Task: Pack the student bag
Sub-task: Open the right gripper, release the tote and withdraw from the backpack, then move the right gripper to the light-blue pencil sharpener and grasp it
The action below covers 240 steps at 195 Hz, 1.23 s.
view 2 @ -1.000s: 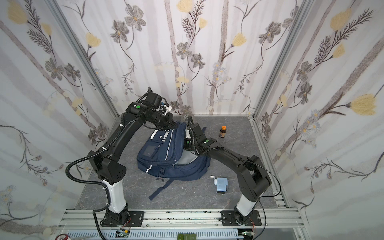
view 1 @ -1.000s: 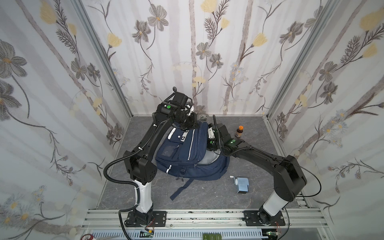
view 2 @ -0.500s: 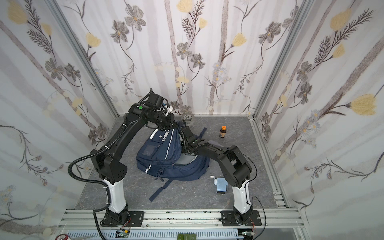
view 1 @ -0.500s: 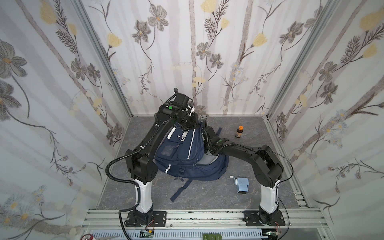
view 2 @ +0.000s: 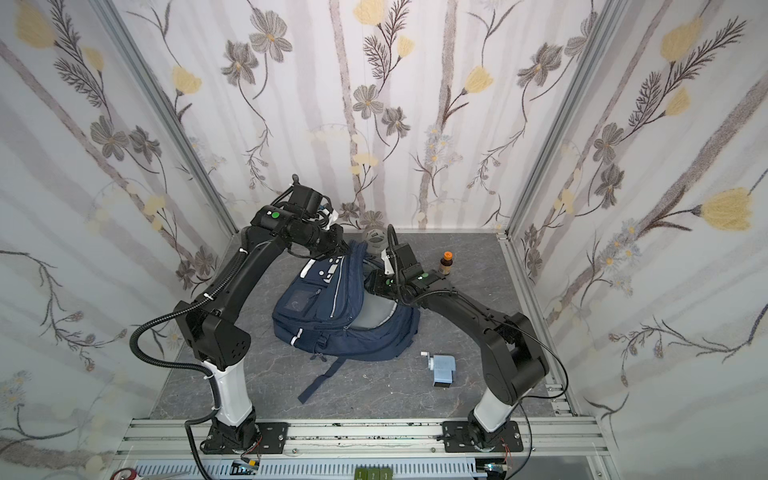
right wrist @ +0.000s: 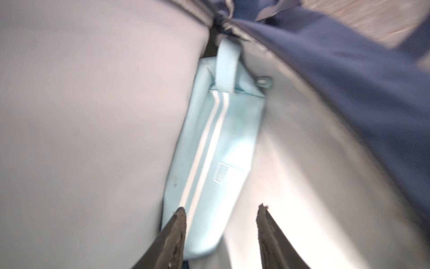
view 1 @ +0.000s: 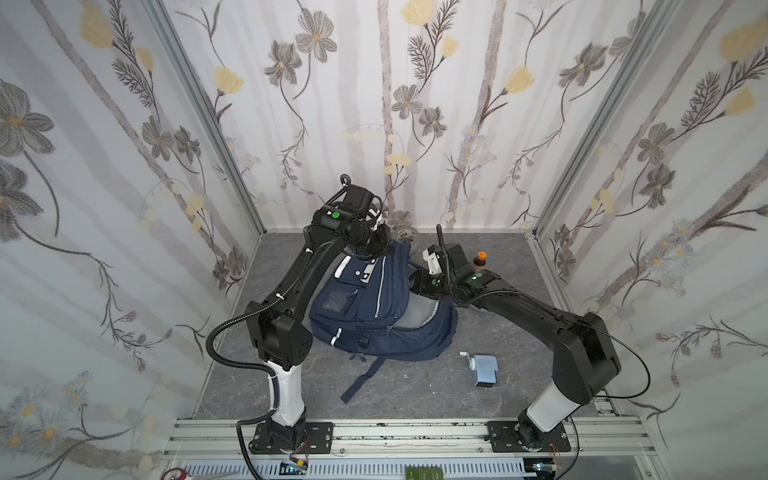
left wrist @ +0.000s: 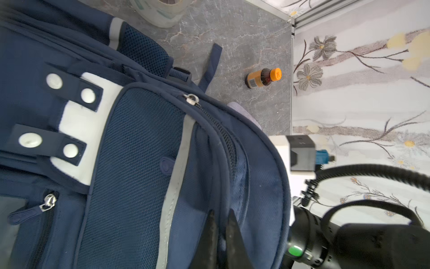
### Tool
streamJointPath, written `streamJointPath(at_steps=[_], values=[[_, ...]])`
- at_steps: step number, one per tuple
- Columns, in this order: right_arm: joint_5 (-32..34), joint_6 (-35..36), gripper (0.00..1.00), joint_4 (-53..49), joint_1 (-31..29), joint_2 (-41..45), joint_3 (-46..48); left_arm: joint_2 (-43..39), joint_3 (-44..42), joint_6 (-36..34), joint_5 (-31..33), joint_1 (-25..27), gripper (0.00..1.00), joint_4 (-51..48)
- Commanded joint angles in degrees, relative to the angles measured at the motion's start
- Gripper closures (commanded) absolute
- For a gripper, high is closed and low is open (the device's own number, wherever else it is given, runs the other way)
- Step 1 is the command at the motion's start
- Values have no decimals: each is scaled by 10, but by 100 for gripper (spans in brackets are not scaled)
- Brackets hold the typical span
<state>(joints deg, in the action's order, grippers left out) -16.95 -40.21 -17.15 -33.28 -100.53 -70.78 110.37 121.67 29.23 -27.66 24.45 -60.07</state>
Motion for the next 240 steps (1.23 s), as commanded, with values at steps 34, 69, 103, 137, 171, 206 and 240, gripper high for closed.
streamJointPath(at_steps=[34,69,103,137,171,206,240], values=[[85,-1,22,-142,11,204,77,-2,9,27,66,-4,100,20],[148,-64,21,-240,-13,323,139,-6,6,15,56,1,100,24],[208,-156,20,-375,-60,395,168,-10,10,-10,43,30,100,-6],[255,-184,1,-440,-71,438,214,-59,-80,-30,67,45,100,38],[258,-168,1,-411,-70,406,248,-91,-150,-25,47,45,100,82],[251,-139,1,-334,-56,365,312,-116,-200,-31,40,44,100,121],[228,-125,6,-297,-47,356,357,-118,-201,-39,28,46,100,97]])
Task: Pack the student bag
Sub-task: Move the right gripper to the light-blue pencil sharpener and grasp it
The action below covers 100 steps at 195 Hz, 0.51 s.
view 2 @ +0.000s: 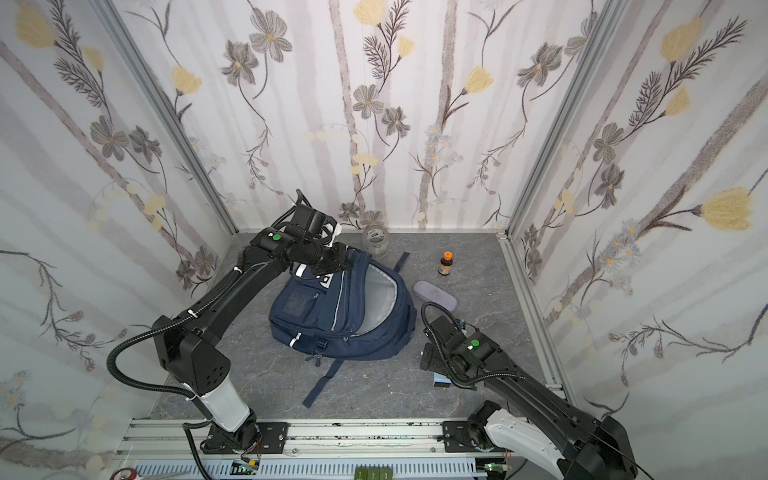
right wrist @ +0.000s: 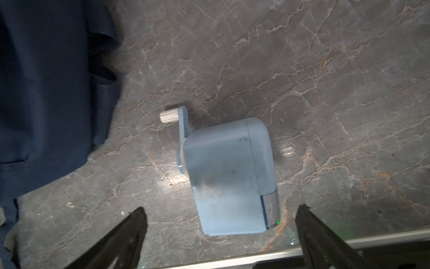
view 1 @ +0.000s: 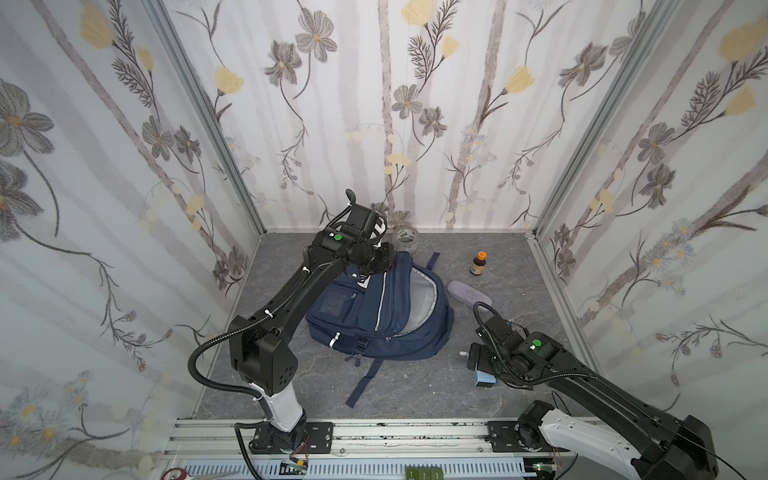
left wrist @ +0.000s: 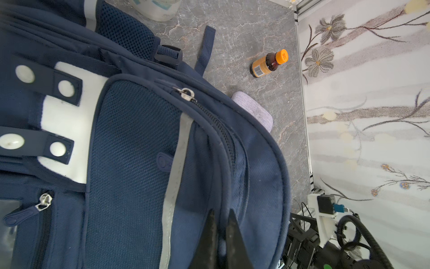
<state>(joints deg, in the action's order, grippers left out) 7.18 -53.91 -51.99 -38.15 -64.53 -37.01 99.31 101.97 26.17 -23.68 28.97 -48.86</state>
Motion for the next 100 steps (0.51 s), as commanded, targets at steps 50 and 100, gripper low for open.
streamJointPath(at_steps=[50,100], values=[[-23,58,12,64,35,2,34,-19,-35,-2,-26,2,100,-10],[-24,98,22,66,49,-16,33,-2,-33,8,-46,2,100,-32]])
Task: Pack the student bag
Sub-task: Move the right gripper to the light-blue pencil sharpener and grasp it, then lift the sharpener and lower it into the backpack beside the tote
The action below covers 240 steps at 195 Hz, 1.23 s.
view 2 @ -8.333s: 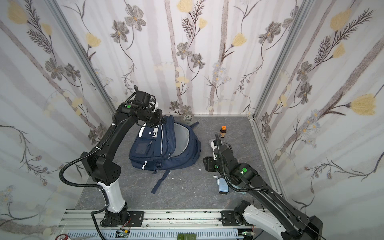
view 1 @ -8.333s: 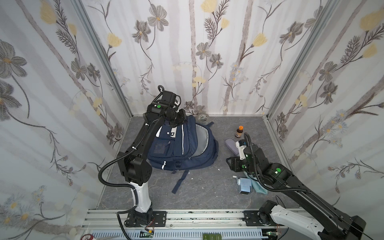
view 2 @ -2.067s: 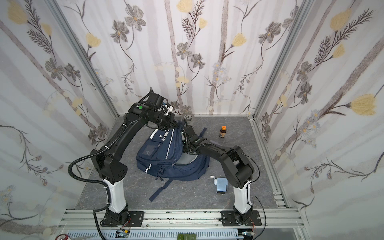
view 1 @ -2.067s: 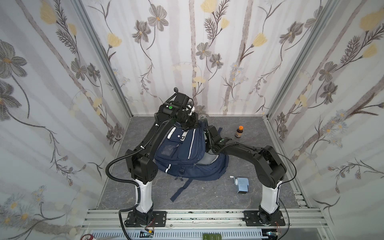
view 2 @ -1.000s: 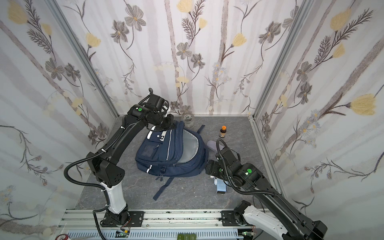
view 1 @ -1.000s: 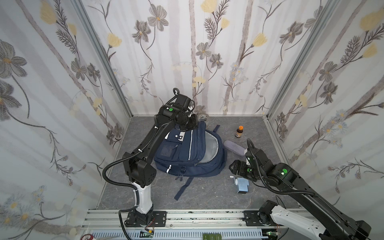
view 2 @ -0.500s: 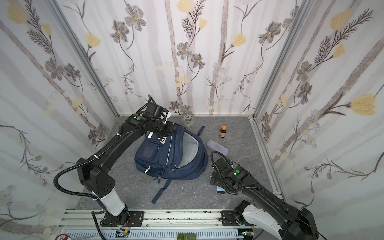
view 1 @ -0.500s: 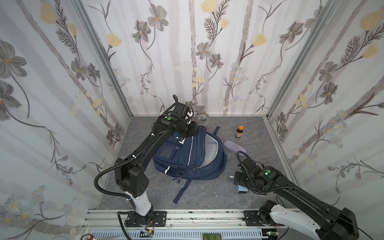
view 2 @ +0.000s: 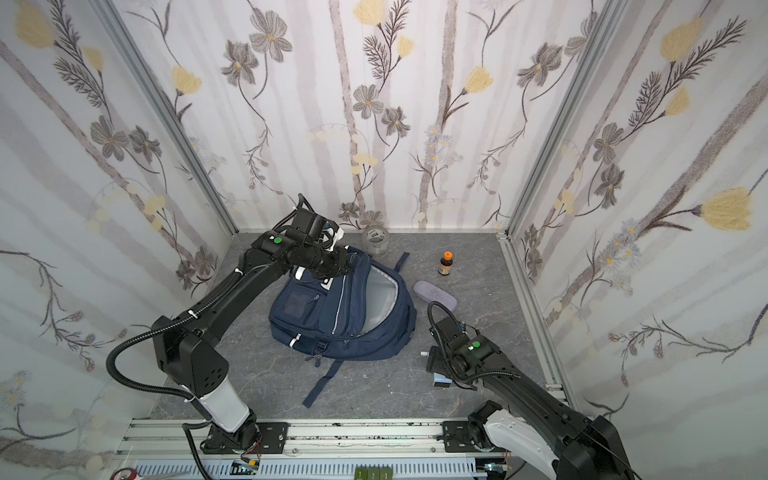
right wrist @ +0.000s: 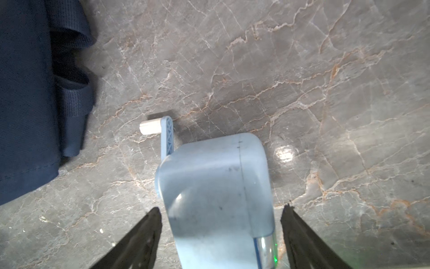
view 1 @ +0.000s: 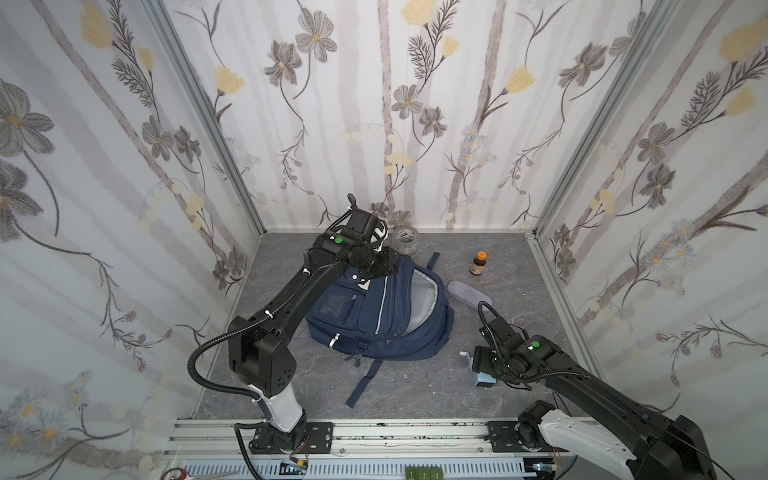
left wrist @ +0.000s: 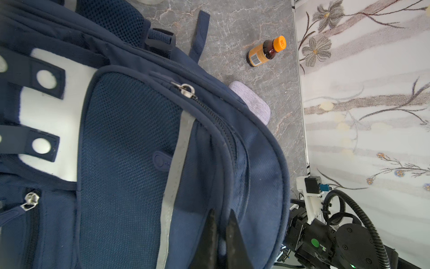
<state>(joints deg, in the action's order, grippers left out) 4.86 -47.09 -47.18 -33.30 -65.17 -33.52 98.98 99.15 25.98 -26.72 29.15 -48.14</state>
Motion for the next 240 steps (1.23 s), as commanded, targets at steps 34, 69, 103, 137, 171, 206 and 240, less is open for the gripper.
streamJointPath(at_steps=[34,69,103,137,171,206,240], values=[[0,55,22,15,0,-27,-3,-5,-22,16,-14,0,100,-34],[11,66,24,21,0,-45,-4,-4,-28,13,-16,0,100,-38],[14,71,31,32,0,-60,-1,8,-19,8,-24,0,100,-42],[11,69,40,32,0,-55,-3,21,-4,5,-32,0,100,-46],[11,59,45,-1,-1,-23,-28,28,5,-4,-36,0,100,-51],[-18,56,49,-20,-7,5,-124,28,10,-12,-44,0,100,-49],[-40,58,49,3,-13,-40,-233,3,-10,-32,-50,-1,100,-17]])
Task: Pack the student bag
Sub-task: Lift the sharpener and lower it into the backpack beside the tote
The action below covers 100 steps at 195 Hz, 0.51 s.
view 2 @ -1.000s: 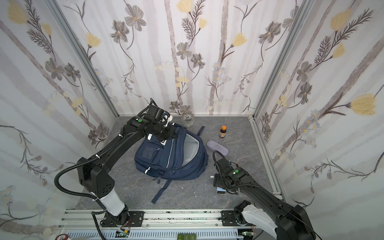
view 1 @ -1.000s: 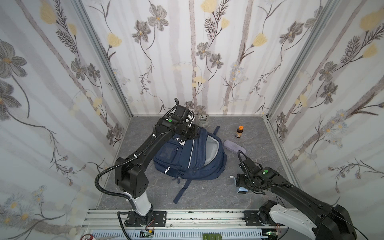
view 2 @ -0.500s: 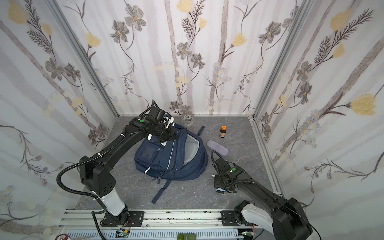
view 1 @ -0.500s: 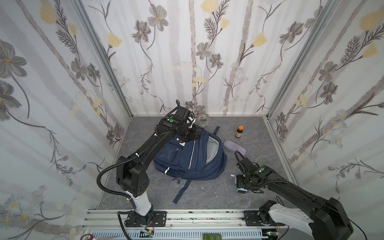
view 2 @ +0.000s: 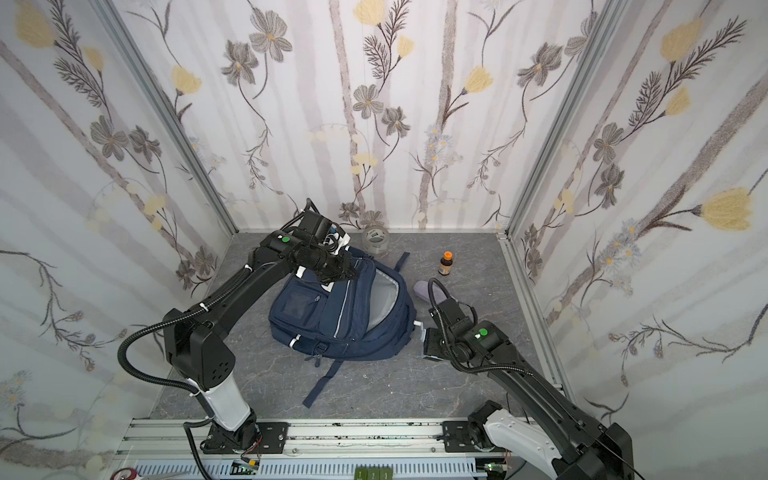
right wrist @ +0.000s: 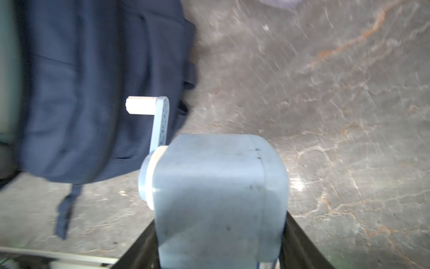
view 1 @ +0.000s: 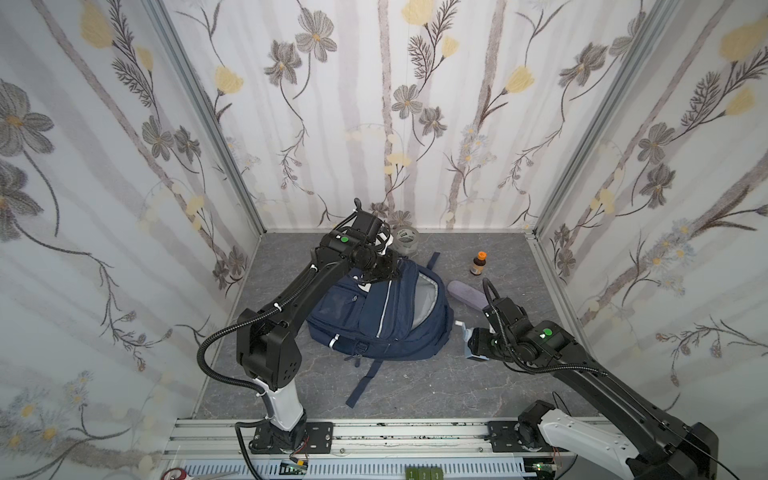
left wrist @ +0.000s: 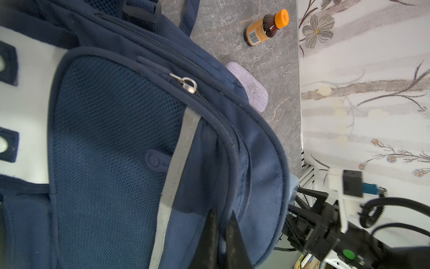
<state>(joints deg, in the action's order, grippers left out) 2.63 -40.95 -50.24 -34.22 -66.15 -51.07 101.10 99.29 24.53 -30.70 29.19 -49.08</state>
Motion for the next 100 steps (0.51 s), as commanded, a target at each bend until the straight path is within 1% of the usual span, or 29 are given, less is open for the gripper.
streamJointPath(at_steps=[1,37,59,94,100], values=[[-18,-2,49,35,-4,-32,-61,-19,-12,-18,-11,-1,100,-6],[-37,15,48,87,-4,-119,-150,-45,-44,-22,-31,-1,100,39],[-62,27,48,104,-4,-183,-203,-58,-58,-28,-44,-1,100,59],[-101,28,48,136,-5,-249,-258,-80,-84,-39,-63,-3,100,97],[-108,28,48,135,-5,-274,-267,-83,-86,-39,-64,-3,100,99]])
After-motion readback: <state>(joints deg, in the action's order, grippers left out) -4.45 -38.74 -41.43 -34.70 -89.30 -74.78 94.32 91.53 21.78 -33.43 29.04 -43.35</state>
